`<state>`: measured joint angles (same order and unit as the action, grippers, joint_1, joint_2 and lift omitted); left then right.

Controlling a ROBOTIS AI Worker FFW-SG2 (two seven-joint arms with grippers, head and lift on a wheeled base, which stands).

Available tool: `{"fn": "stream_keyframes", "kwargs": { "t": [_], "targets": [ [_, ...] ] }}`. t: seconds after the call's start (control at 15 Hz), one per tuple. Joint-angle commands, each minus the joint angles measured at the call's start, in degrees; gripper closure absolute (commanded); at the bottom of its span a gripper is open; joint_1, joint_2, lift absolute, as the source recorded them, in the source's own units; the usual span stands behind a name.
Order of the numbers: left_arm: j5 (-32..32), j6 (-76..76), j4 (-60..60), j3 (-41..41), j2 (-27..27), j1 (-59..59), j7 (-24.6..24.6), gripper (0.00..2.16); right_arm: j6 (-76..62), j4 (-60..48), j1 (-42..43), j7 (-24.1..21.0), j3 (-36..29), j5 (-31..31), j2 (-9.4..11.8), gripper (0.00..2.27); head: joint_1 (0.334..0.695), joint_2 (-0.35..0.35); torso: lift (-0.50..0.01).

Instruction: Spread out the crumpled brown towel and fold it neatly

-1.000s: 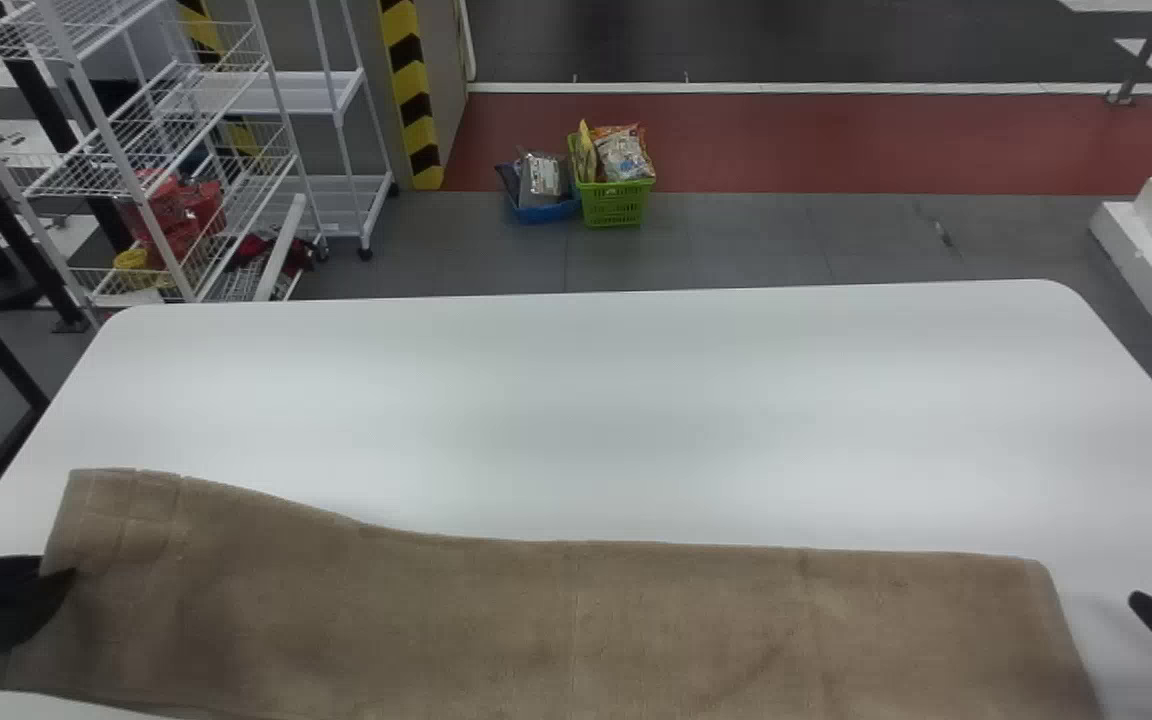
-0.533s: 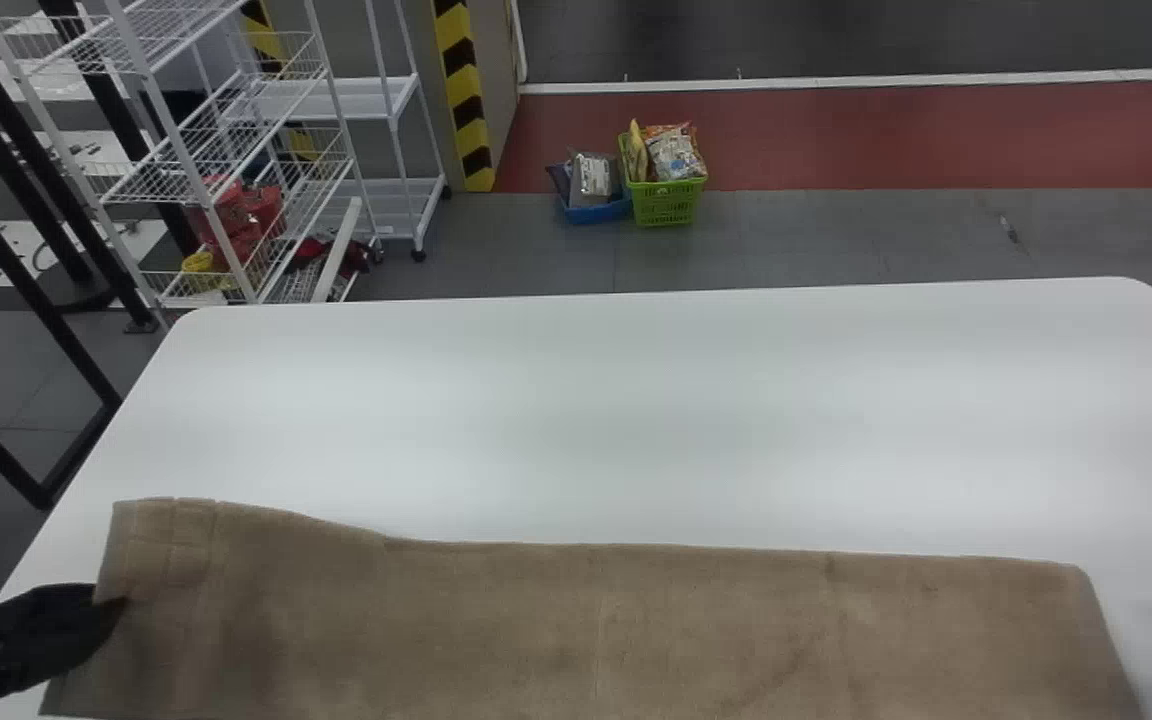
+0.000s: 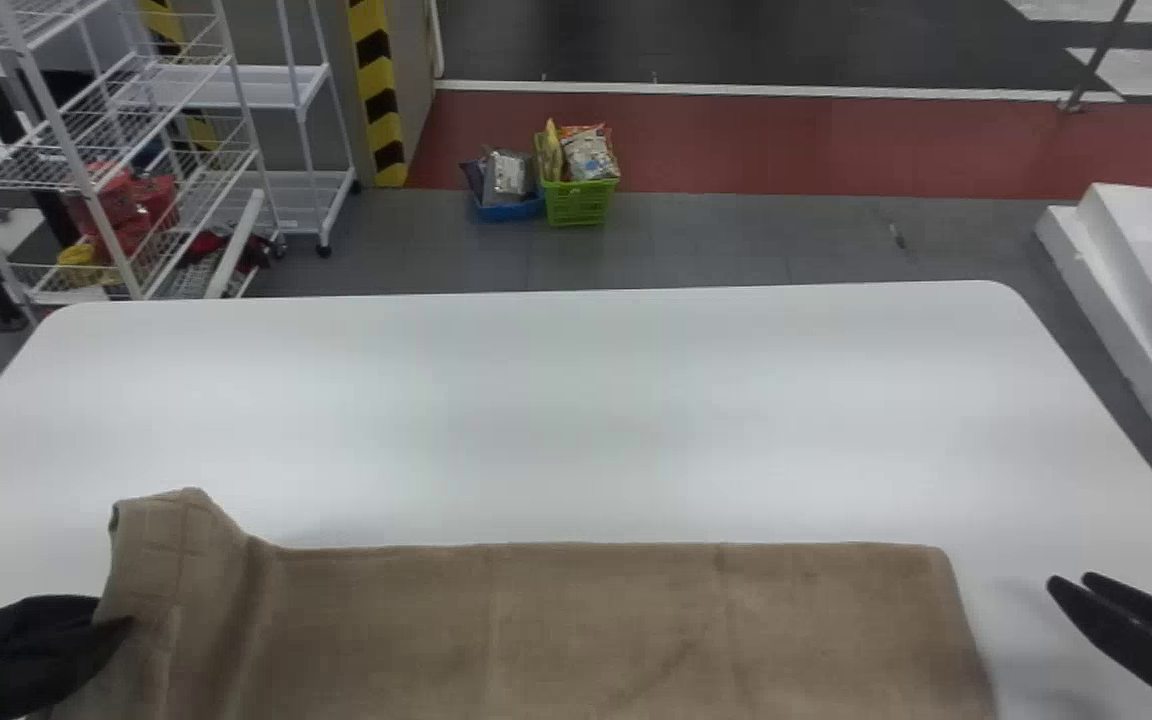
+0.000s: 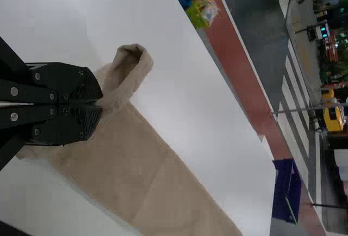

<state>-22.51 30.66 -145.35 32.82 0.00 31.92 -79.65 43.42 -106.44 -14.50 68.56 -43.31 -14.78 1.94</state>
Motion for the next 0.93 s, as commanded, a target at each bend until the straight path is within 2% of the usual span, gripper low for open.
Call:
{"fn": "stream_keyframes", "kwargs": {
  "t": [0.0,0.2,0.27,0.4,0.73,0.87],
  "targets": [
    [-4.2,6.6,-2.3,-8.8,-0.2,0.7,1.2,1.72,0.0,0.0,-0.4,0.1,-0.3,-0.2,-0.1,0.08,0.695,-0.114,-0.128],
    [-9.9,9.4,-2.4,-18.8,-0.2,0.6,4.9,1.7,-0.2,0.0,-0.4,0.1,-0.8,-0.4,-0.2,0.08,0.695,-0.19,-0.128],
    [-11.4,10.4,-2.3,-21.4,-0.2,0.2,6.1,1.63,-0.2,0.1,-0.5,0.2,-0.8,-0.4,-0.2,0.08,0.695,-0.233,-0.128],
    [-14.6,11.7,-2.2,-26.0,-0.2,-1.1,6.9,1.64,-0.6,0.4,-0.6,0.2,-0.9,-0.5,-0.3,0.08,0.695,-0.268,-0.128],
    [-17.2,16.1,-2.0,-34.8,-0.2,-1.1,9.1,1.64,-1.5,0.7,-0.6,0.2,-1.3,-0.5,-0.3,0.08,0.695,-0.347,-0.128],
    [-18.4,16.1,-2.0,-37.7,-0.2,-0.5,10.0,1.64,-1.6,1.1,-0.6,0.2,-1.4,-0.5,-0.2,0.08,0.695,-0.35,-0.128]
  ]
}}
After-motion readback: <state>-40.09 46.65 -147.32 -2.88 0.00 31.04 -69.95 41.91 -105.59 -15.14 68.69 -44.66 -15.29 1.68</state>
